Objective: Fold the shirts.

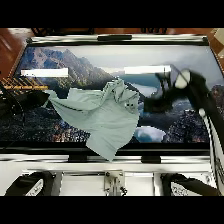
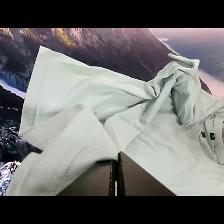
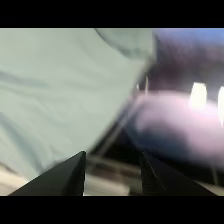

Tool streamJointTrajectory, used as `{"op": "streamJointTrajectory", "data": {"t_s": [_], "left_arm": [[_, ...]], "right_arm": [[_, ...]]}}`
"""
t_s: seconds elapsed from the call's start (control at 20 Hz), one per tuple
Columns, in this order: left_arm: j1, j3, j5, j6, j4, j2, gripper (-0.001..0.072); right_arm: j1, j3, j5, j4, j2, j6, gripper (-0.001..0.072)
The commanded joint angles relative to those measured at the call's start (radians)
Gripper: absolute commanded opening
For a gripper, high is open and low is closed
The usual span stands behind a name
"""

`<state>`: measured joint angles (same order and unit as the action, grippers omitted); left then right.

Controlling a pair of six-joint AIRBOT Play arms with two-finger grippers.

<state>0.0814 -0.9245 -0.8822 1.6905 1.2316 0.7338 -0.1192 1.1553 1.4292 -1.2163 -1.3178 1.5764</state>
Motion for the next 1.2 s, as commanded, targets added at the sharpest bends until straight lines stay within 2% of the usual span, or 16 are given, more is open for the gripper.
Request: {"op": "streamJointTrajectory", "data": {"t_s": [0.0,0.1,0.25,0.5,0.75,0.8,0.85,0.95,1.0,1.05,1.1,1.15], "left_arm": [[0.0,0.002,0.008,-0.004,-0.002,-0.001,0.003],[0.0,0.002,0.007,-0.007,-0.002,-0.001,0.0031],[0.0,0.002,0.007,-0.007,-0.003,-0.001,0.0031],[0.0,0.002,0.006,-0.03,-0.002,-0.001,0.003],[0.0,0.002,0.008,-0.054,-0.002,-0.001,0.0031],[0.0,0.002,0.008,-0.078,-0.002,-0.001,0.0031],[-0.001,0.002,0.008,-0.1,-0.002,-0.001,0.0031],[-0.002,-0.016,0.006,-0.113,0.011,-0.001,0.0031],[-0.002,-0.044,-0.001,-0.149,0.033,-0.001,0.0031],[-0.003,-0.104,-0.035,-0.238,0.073,-0.003,0.003],[-0.003,-0.188,-0.071,-0.299,0.124,-0.009,0.0031],[-0.007,-0.279,-0.092,-0.31,0.163,-0.017,0.0031]], "right_arm": [[0.039,-0.424,-0.066,0.143,0.147,0.067,0.0613],[0.01,-0.574,-0.179,0.357,0.147,0.042,0.0619],[-0.086,-0.618,-0.336,0.399,0.146,0.101,0.0619],[-0.248,-0.618,-0.697,0.505,0.097,0.24,0.0619],[-0.308,-0.613,-0.906,0.673,0.047,0.224,0.0615],[-0.31,-0.598,-0.904,0.697,0.047,0.188,0.0391],[-0.307,-0.571,-0.866,0.702,0.05,0.167,0.0081],[-0.279,-0.482,-0.762,0.678,0.081,0.014,0.0074],[-0.249,-0.416,-0.703,0.621,0.122,-0.082,0.0074],[-0.206,-0.336,-0.636,0.512,0.179,-0.16,0.0075],[-0.152,-0.235,-0.561,0.365,0.254,-0.162,0.0075],[-0.092,-0.121,-0.507,0.233,0.339,-0.141,0.0075]]}}
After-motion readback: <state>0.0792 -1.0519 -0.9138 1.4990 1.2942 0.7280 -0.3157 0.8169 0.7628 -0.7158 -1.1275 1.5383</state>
